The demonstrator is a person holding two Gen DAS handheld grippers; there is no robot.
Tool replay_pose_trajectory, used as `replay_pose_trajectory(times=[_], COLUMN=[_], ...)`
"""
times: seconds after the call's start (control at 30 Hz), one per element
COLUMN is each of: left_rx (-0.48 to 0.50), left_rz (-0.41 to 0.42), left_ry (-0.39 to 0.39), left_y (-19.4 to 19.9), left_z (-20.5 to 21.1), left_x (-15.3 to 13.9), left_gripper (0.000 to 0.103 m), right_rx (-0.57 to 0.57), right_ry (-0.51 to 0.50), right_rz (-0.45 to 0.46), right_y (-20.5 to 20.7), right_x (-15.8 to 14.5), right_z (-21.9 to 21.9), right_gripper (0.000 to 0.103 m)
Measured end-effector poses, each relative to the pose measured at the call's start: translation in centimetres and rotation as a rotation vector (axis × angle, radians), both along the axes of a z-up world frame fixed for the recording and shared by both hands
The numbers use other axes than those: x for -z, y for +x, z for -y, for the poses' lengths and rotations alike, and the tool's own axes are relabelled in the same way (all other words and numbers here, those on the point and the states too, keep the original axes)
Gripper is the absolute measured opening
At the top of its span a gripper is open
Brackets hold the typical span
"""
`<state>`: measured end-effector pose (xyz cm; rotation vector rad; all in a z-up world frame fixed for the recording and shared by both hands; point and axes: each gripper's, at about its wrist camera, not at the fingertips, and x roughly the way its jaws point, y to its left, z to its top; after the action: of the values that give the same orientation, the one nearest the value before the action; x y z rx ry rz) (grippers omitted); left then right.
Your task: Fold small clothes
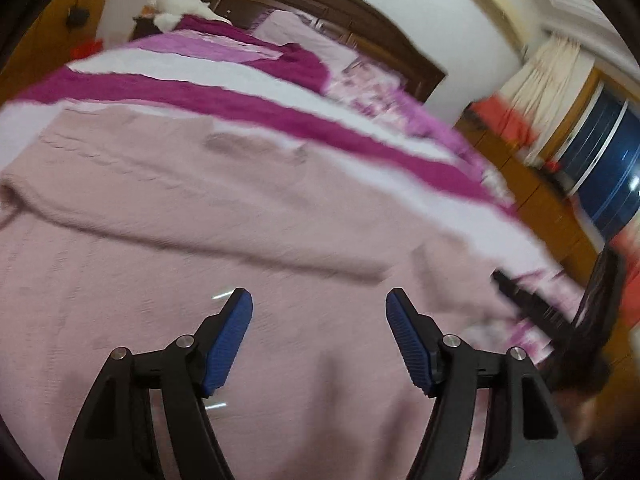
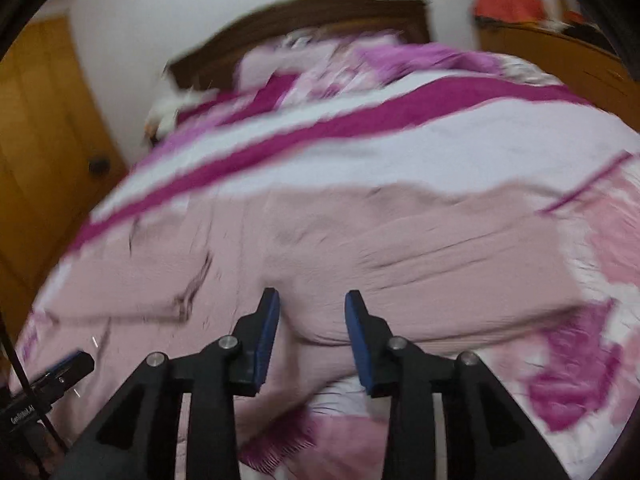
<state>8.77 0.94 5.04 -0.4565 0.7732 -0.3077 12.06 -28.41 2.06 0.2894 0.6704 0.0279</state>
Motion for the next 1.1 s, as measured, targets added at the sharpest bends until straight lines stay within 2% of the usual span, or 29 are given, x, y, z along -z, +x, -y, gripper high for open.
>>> replay_pose_trajectory(times=[0.1, 0.2, 0.27, 0.3, 0.37, 0.43, 0.47, 0.53, 0.57, 0.63, 0.67, 0.73, 0.83, 0.97, 1.1], left_rx=[0.07, 0.137, 0.212, 0.235, 0.271, 0.246, 0.223, 0.187, 0.177, 0.173, 0.175, 0.165, 0.16, 0.138, 0.123], left_rz=[-0.019, -0.048, -0.152, -0.197, -0.303, -0.356, -0.352, -0.342, -0.353, -0.386, -0.405, -0.396, -0.339, -0.247, -0.161], left_ry=[-0.049, -0.09, -0.118, -0.125, -0.117, -0.072, -0.071, -0.087, -0.095, -0.094, -0.107, -0.134, -0.143, -0.105, -0.058], left_y=[2.3, 4.9, 7.2, 7.9, 9.2, 9.7, 9.8, 9.9, 10.0, 10.4, 10.6, 10.5, 10.4, 10.0, 9.6], left_z=[3.1, 6.5, 9.2, 10.1, 12.2, 13.6, 13.9, 14.1, 14.2, 14.5, 14.6, 14.3, 13.7, 12.6, 10.8], left_x=[-1.9, -2.4, -0.9, -0.2, 2.2, 4.0, 4.5, 4.4, 4.3, 4.4, 4.4, 3.8, 1.9, -1.3, -4.8], left_gripper=[0.047, 0.047, 0.047, 0.047, 0.047, 0.047, 0.047, 0.047, 0.033, 0.0, 0.0, 0.0, 0.0, 0.0, 0.0], right_rx=[0.061, 0.105, 0.115, 0.116, 0.14, 0.179, 0.197, 0.177, 0.165, 0.161, 0.161, 0.164, 0.204, 0.292, 0.348], right_ry=[-0.02, 0.004, 0.053, 0.061, 0.005, -0.081, -0.116, -0.095, -0.054, -0.004, 0.003, 0.0, 0.002, 0.07, 0.156], right_rz=[0.042, 0.019, -0.002, -0.006, 0.0, 0.002, -0.028, -0.086, -0.089, -0.074, -0.059, -0.04, -0.002, 0.031, 0.026], right_y=[-0.2, 0.3, 0.7, 0.8, 1.4, 1.9, 2.5, 3.4, 3.4, 3.2, 3.1, 3.0, 2.3, 1.2, 0.9], right_x=[-1.5, -1.9, -1.8, -1.8, -1.7, -0.9, -0.2, 0.9, 1.1, 0.9, 0.6, 0.1, -0.9, -1.8, -1.9], right_z=[3.4, 6.7, 8.7, 9.3, 9.7, 9.3, 8.8, 7.9, 7.7, 7.3, 7.3, 7.3, 8.4, 11.0, 13.5], right_gripper=[0.045, 0.059, 0.069, 0.071, 0.08, 0.081, 0.081, 0.081, 0.081, 0.081, 0.081, 0.081, 0.081, 0.081, 0.081])
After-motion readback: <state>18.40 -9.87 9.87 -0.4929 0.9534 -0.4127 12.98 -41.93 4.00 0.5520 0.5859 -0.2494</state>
